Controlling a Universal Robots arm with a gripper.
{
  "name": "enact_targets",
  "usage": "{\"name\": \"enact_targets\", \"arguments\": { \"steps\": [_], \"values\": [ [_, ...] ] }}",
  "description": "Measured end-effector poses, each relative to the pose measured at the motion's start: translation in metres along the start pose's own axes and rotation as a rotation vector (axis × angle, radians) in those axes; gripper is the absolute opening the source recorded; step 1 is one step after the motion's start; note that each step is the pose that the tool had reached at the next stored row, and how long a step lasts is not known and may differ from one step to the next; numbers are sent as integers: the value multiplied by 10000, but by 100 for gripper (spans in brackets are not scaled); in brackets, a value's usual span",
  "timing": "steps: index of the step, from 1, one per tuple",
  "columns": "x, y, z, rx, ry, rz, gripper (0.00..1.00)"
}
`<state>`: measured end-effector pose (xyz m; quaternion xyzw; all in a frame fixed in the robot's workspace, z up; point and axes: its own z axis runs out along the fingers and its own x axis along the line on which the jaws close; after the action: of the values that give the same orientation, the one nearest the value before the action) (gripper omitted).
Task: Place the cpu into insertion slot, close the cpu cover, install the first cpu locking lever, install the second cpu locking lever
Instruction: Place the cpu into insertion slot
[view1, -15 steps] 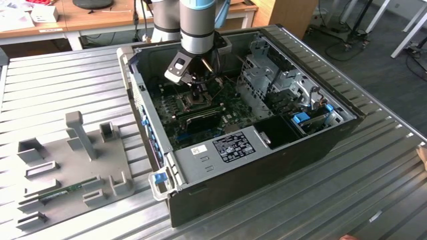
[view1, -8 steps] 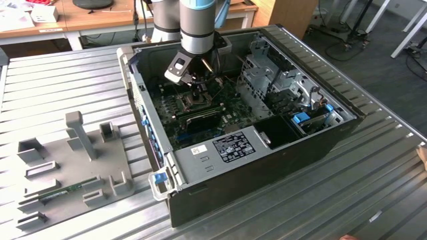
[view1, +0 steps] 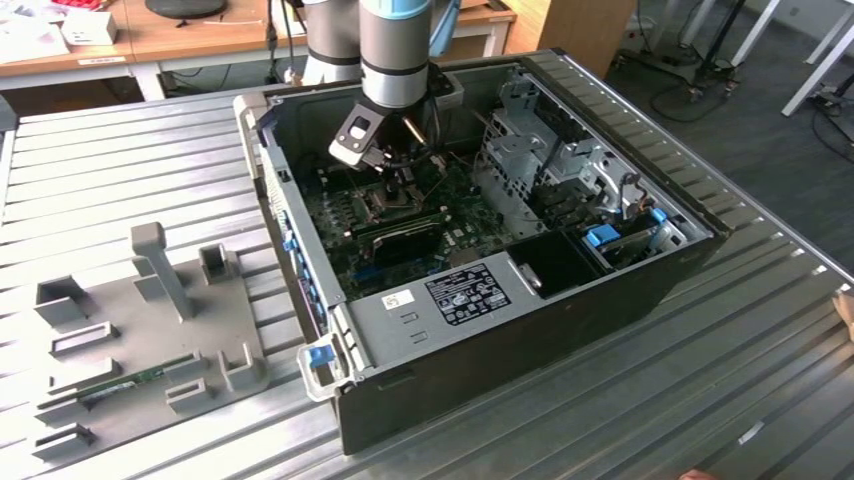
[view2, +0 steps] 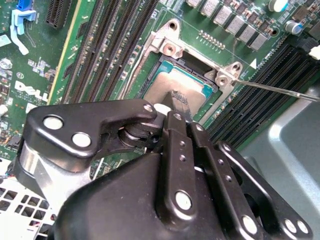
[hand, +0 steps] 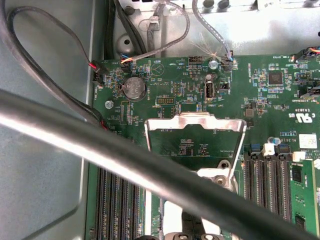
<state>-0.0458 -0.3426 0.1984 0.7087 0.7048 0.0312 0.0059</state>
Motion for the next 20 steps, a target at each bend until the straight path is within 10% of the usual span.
{"name": "enact_targets", "arguments": {
  "steps": [20],
  "values": [
    [0, 0, 1, 0, 0, 0, 10]
  ]
}}
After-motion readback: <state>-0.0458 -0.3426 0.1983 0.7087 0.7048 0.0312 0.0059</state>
